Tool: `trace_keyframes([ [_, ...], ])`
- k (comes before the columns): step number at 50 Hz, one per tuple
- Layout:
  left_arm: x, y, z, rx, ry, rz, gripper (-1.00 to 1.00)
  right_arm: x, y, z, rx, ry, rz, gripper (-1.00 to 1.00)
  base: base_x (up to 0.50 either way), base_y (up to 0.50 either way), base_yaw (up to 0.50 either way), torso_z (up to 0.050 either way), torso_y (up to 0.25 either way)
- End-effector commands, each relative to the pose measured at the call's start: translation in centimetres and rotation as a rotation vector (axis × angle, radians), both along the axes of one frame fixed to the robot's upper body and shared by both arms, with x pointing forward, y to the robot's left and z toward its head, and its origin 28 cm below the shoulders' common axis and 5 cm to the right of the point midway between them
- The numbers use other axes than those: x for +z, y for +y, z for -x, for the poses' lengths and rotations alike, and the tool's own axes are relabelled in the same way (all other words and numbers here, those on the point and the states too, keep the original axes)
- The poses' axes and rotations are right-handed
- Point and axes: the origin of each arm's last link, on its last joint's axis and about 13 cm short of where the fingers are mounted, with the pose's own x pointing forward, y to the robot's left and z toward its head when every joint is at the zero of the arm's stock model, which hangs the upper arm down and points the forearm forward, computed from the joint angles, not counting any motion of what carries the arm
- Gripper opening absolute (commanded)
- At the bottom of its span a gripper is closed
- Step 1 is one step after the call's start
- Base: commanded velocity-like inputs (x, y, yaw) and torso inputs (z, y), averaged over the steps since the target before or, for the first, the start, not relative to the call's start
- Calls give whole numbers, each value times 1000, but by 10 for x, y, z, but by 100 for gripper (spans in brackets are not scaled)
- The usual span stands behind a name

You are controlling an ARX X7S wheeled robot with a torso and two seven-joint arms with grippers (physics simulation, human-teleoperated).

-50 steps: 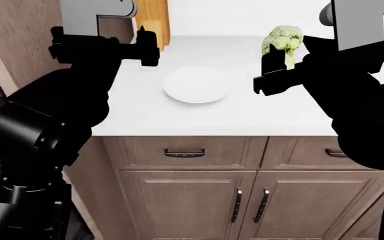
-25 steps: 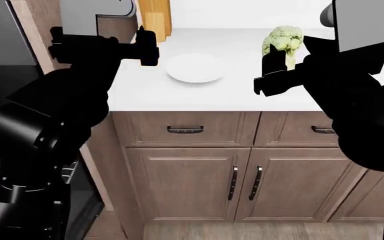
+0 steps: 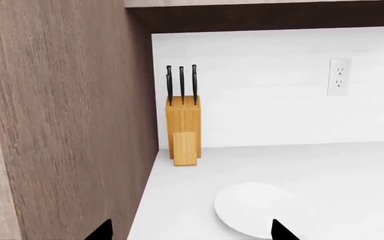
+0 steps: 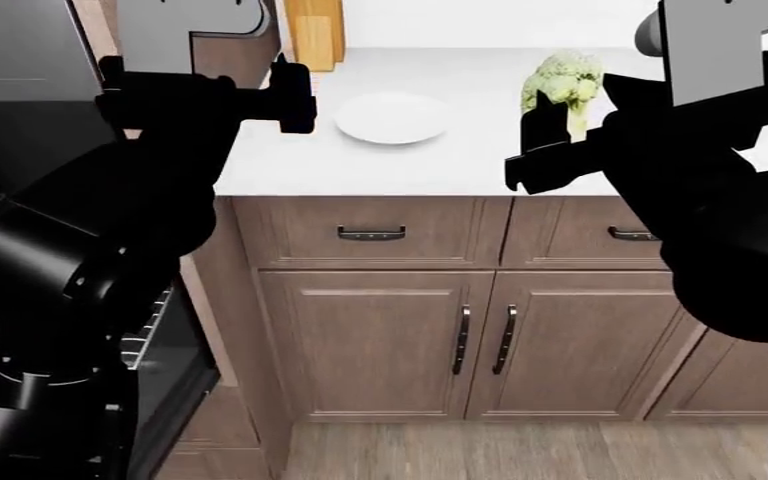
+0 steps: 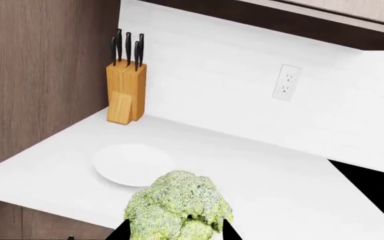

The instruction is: Place the broccoli on the rack of the oven.

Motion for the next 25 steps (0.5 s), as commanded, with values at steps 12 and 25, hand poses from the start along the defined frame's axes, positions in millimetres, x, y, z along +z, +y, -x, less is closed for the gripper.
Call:
trace_keyframes([
  [12, -2, 2, 0, 4, 4, 2, 100, -1, 2, -2, -1, 14, 26, -100, -13, 283, 0, 0, 0],
  [25, -2, 0, 0, -1, 2, -1, 100, -2, 1, -1, 0, 10, 20, -100, -52, 500, 0, 0, 0],
])
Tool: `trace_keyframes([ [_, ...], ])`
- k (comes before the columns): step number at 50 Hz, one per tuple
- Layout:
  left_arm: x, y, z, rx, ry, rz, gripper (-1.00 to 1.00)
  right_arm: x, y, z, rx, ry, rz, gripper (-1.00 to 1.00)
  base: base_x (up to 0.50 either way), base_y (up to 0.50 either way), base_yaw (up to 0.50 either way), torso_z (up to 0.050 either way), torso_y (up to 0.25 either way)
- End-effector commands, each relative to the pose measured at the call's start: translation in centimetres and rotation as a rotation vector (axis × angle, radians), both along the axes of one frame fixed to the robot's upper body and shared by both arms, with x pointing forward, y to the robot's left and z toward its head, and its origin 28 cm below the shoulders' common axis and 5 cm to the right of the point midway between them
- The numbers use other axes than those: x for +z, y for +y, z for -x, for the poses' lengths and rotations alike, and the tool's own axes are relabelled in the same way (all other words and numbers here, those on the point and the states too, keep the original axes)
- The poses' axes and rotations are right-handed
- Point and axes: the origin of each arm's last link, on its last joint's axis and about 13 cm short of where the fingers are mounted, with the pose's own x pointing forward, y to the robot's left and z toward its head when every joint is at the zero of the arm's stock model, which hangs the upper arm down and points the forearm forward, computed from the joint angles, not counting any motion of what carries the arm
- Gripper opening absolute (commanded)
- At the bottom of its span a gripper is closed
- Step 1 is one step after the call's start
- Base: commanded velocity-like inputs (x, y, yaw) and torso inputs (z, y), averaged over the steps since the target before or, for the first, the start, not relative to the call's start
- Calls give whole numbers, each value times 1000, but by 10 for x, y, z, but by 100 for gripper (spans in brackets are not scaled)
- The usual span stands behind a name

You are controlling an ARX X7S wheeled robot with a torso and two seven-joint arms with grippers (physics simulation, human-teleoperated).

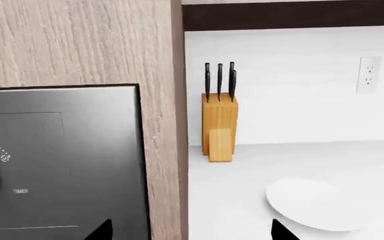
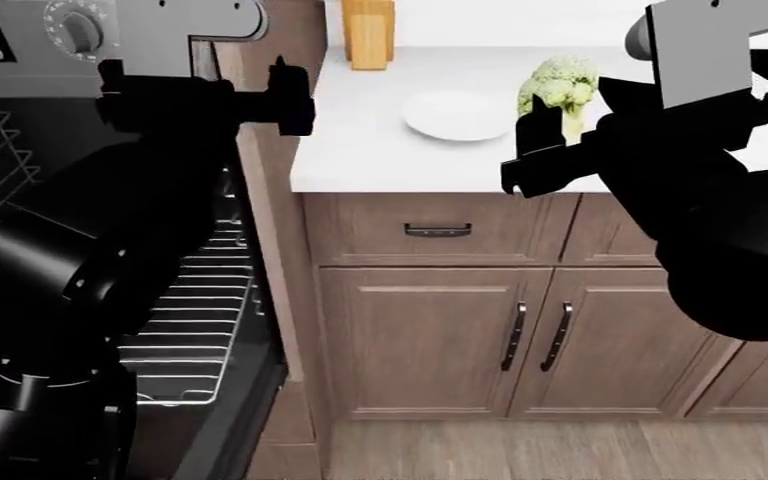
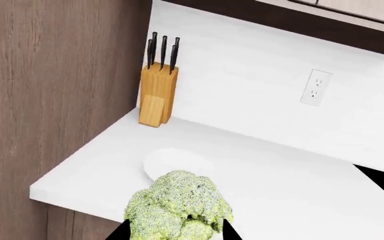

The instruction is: Place the broccoli on the rack of the oven.

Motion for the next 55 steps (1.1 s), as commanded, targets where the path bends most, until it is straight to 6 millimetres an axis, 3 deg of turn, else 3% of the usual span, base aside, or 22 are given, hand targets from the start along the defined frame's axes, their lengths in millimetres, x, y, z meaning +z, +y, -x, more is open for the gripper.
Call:
trace_keyframes([
  [1, 1, -1, 0, -2, -2, -1, 100, -1, -1, 1, -1, -2, -1, -100, -62, 500, 0, 0, 0],
  [55, -1, 0, -2, 0, 2, 3, 100, -5, 0, -3, 10, 12, 1, -100, -77, 488, 0, 0, 0],
])
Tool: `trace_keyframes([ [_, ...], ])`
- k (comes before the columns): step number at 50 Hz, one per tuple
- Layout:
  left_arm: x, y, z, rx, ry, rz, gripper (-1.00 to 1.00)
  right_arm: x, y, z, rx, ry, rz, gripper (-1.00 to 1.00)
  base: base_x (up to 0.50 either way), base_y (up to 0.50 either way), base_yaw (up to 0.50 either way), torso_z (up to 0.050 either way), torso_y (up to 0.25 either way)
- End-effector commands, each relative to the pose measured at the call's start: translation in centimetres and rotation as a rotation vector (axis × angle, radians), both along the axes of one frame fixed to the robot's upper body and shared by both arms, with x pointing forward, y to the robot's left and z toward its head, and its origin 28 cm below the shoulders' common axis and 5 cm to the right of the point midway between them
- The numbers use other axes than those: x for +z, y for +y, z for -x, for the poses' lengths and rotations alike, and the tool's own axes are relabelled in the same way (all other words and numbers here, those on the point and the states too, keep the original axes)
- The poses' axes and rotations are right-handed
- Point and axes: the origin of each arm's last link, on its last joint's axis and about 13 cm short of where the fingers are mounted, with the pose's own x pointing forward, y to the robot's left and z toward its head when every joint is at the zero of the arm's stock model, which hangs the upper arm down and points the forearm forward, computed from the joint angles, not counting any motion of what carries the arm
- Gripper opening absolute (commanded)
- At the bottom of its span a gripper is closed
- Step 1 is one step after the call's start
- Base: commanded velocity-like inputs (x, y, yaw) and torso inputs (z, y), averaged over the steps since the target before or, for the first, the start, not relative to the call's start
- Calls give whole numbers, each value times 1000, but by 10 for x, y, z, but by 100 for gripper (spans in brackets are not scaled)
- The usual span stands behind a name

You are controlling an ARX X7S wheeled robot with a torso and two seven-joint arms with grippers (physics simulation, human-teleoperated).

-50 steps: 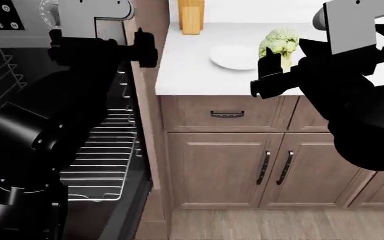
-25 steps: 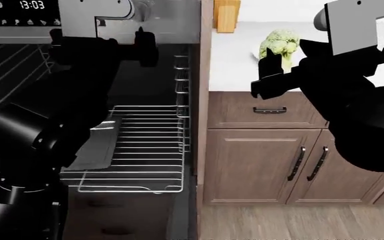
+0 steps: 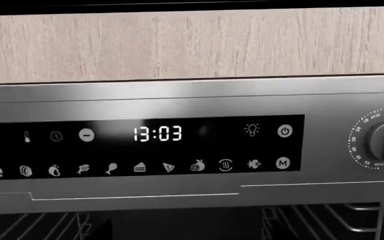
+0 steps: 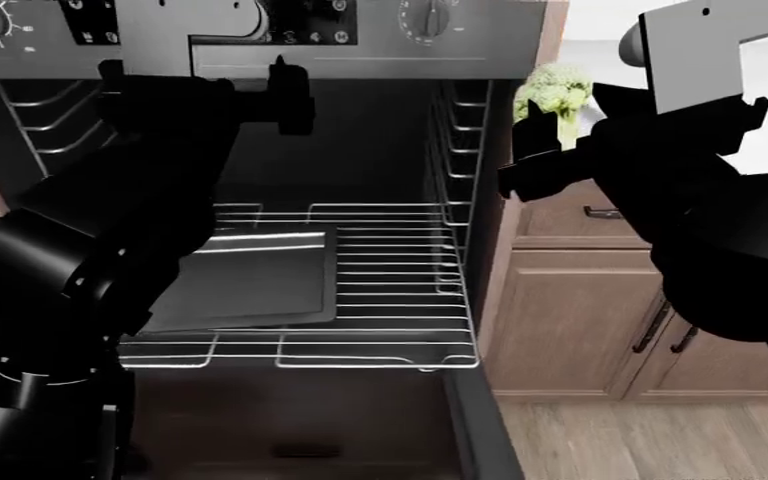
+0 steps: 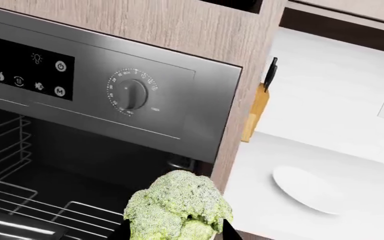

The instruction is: Place the broccoli on the rack of the oven.

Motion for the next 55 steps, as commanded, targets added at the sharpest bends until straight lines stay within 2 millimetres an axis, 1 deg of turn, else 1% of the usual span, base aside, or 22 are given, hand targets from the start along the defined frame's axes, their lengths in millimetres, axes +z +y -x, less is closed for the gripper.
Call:
trace_keyframes([
  [1, -2, 0, -1, 0, 3, 1, 100, -2, 0, -1, 0, 5, 5, -100, -86, 484, 0, 0, 0],
  [33, -2, 1, 0, 2, 4, 1, 100, -5, 0, -2, 0, 7, -5, -100, -81, 481, 0, 0, 0],
  [55, -3, 2, 0, 6, 5, 4, 100, -5, 1, -3, 7, 14, -3, -100, -81, 400, 0, 0, 0],
])
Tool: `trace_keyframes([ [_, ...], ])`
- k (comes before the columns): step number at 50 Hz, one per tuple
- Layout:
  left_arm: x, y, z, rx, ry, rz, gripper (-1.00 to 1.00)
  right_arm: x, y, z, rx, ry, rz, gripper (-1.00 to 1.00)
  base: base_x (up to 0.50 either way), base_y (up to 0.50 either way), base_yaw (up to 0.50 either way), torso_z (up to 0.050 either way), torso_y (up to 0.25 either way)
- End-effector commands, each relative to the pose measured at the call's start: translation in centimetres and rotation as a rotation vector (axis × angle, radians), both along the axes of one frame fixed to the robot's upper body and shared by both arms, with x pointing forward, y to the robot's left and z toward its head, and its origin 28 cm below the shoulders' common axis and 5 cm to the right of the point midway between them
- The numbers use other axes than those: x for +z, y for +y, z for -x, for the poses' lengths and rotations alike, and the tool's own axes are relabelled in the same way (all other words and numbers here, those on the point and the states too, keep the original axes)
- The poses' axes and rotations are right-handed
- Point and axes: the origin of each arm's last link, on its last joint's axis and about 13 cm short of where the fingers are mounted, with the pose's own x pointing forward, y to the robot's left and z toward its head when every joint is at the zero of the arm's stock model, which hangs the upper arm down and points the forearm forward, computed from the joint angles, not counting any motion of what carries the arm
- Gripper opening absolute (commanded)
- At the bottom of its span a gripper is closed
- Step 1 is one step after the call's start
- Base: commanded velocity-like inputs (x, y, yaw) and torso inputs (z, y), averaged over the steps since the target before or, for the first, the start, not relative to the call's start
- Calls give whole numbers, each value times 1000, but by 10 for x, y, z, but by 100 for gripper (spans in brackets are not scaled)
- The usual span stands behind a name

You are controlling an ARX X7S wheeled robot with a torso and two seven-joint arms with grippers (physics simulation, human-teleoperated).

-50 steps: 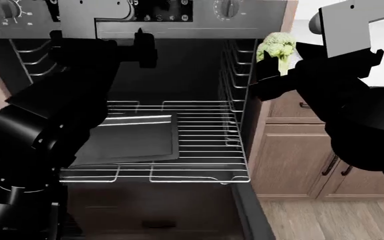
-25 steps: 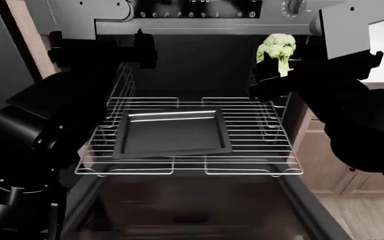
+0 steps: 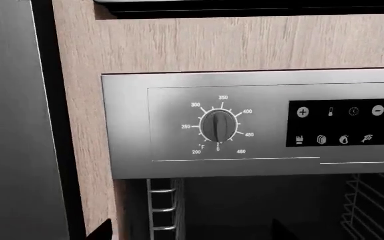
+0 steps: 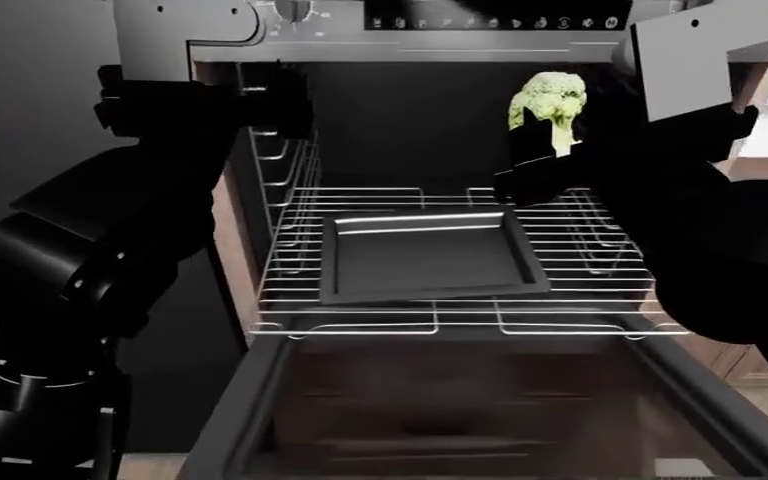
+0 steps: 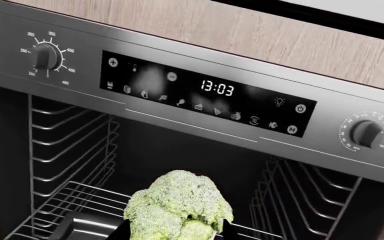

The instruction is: Place the broccoli on the rack of the oven.

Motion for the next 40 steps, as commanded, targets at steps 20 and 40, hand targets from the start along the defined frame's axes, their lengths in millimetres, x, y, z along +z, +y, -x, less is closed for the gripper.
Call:
trace_keyframes([
  [20, 1, 0, 1, 2, -2, 3, 100, -2, 1, -2, 16, 16, 8, -100, -9, 65, 0, 0, 0],
  [40, -2, 1, 0, 2, 1, 3, 100, -5, 2, -5, 29, 29, 3, -100, 23, 0, 0, 0, 0],
])
